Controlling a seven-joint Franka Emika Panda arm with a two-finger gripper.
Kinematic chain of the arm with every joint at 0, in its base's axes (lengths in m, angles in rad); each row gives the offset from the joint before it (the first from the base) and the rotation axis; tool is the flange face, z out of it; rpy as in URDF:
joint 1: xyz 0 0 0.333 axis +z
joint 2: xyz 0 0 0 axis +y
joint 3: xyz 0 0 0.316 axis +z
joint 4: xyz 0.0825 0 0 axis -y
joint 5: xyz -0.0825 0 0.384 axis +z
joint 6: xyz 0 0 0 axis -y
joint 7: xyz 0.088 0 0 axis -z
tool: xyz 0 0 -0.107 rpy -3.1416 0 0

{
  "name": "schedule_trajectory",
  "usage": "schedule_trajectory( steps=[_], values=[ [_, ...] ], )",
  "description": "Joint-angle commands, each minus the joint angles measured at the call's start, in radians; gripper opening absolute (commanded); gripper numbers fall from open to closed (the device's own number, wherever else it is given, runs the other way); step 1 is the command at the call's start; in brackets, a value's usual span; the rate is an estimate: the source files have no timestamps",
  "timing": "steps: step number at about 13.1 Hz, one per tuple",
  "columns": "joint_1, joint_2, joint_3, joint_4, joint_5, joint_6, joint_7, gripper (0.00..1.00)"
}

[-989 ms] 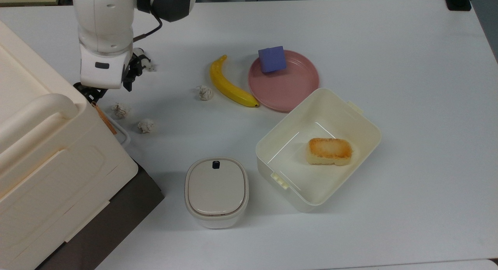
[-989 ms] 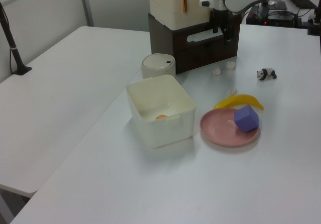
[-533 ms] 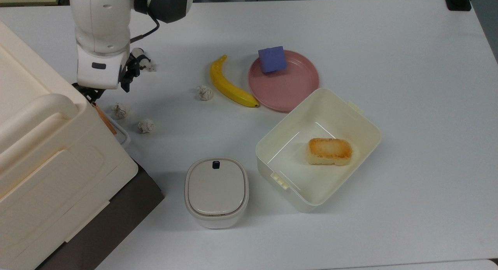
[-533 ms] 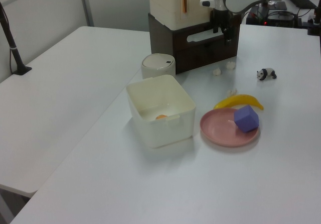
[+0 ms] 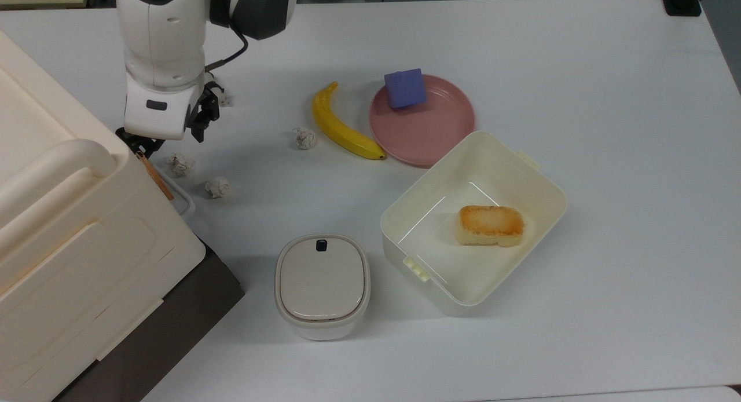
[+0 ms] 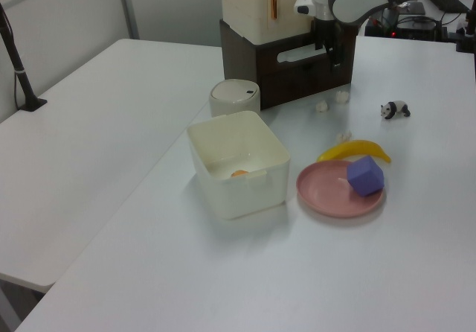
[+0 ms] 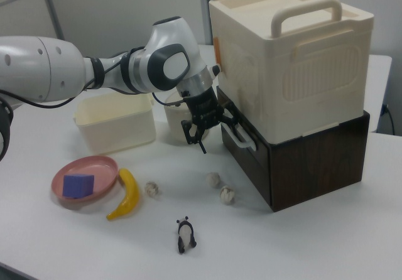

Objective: Slide the drawer open
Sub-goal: 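Hook the drawer handle and pull it outward from the cabinet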

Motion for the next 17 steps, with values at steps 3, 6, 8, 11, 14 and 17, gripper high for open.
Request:
schedule_trajectory(
  steps=[3, 6, 8, 11, 14, 17],
  values=[
    [0.015, -0.023, 0.024, -0.019, 0.021, -0.102, 0.026, 1.0],
    [0.015, -0.045, 0.062, -0.016, 0.023, -0.204, 0.066, 1.0],
    [0.015, -0.054, 0.085, -0.014, 0.036, -0.257, 0.068, 1.0],
    [0.018, -0.075, 0.09, -0.014, 0.083, -0.316, 0.071, 1.0],
    [0.017, -0.094, 0.107, -0.009, 0.084, -0.372, 0.071, 1.0],
    [0.017, -0.108, 0.124, -0.008, 0.086, -0.434, 0.069, 1.0]
  ],
)
